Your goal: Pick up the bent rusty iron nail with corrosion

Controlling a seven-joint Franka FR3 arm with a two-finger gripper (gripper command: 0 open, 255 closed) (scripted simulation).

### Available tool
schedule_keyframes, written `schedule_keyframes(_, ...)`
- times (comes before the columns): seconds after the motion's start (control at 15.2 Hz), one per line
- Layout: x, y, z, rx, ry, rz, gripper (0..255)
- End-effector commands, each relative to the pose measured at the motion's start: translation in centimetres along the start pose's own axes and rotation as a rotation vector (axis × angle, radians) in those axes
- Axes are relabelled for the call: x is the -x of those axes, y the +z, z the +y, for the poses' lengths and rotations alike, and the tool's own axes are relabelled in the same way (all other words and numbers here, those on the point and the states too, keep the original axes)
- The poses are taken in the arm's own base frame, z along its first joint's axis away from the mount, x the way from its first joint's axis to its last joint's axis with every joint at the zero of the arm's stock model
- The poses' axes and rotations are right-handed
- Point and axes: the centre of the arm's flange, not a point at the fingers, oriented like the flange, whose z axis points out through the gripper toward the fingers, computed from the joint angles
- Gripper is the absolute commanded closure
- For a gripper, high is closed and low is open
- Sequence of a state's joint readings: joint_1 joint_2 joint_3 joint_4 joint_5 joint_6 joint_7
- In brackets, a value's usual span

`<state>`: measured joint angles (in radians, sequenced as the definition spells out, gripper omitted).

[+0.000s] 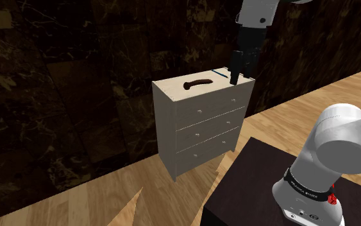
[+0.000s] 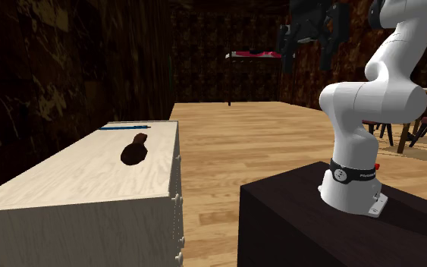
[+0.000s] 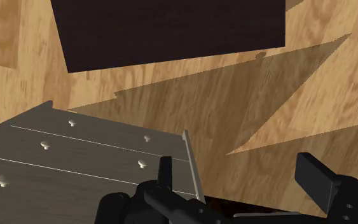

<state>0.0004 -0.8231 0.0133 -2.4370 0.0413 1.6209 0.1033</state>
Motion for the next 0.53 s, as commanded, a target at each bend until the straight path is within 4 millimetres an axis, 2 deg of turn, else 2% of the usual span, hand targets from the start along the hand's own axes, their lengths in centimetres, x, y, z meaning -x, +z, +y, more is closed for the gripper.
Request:
schedule_keyframes(0.0, 0.0, 0.0, 0.0, 0.000, 0.000, 0.000, 0)
schedule_keyframes(0.46, -4.5, 2.5, 7.4, 0.025, -0.301, -0.028, 0)
